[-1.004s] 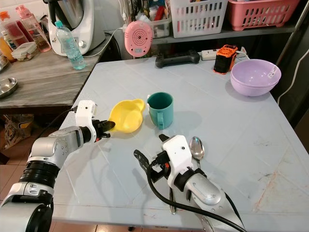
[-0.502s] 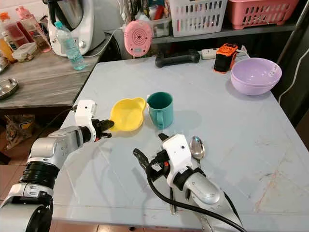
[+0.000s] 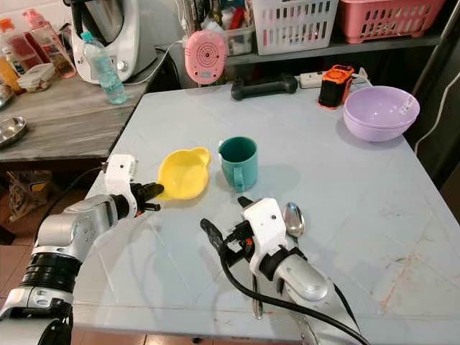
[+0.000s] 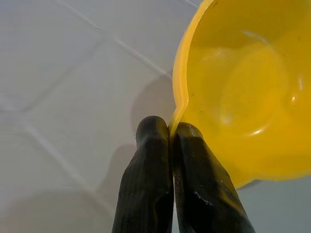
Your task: Setting the table
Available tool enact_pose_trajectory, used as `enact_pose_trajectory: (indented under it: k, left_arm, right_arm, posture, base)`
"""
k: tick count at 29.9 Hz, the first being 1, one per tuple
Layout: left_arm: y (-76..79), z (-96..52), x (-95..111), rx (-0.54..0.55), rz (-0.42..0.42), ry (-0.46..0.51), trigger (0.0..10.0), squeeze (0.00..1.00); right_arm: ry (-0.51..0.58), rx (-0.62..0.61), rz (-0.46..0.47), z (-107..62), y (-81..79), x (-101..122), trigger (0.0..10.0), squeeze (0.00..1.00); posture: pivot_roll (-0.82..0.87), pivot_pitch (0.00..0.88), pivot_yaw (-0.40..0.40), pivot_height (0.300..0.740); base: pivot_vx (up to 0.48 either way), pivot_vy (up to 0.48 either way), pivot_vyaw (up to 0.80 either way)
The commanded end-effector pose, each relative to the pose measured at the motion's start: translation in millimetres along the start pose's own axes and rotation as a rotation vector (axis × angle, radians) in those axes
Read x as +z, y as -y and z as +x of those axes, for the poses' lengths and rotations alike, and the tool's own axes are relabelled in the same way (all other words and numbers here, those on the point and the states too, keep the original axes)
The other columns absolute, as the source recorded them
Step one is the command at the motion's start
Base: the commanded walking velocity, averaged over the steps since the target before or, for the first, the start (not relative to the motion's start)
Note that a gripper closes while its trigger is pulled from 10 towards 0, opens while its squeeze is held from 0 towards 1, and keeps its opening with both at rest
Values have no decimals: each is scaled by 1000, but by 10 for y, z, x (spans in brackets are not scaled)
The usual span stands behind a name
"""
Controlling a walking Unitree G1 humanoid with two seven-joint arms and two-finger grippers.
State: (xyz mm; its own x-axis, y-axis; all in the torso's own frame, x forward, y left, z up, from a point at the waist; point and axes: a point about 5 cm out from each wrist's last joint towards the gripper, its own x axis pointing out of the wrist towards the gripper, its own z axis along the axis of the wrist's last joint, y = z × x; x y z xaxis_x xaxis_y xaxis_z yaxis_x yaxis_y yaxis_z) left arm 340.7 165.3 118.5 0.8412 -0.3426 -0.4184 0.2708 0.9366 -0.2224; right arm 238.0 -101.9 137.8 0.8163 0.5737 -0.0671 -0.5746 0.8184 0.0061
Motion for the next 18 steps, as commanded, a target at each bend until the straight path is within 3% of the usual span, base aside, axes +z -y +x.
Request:
enact_pose_trajectory:
  k: [1,14,15,17,18]
  left_arm:
    - [-106,-87,122,55,17,69,0,0]
    - [-103,-277,231,137,86,246,0,0]
    - [-114,-323,225,159,82,288,627,0]
    - [-112,-341,226,163,79,308,627,0]
    - [-89,-375,239,174,124,350,10000,0]
  right_arm:
    - [22,-24,-7,26,24,32,10000,0]
    - [83,-148,-15,64,181,107,10000,0]
    - [95,-174,-10,57,210,122,10000,0]
    - [99,-184,-8,53,220,127,10000,0]
    - [115,-211,-6,41,248,146,10000,0]
  posture:
    - [-38,3,171,740]
    - [-25,0,163,740]
    - [-25,0,163,740]
    - [-24,0,158,740]
    - [-23,3,153,740]
  base:
    - [0,0,0]
    - [0,0,0]
    - [0,0,0]
    - [0,0,0]
    - [0,0,0]
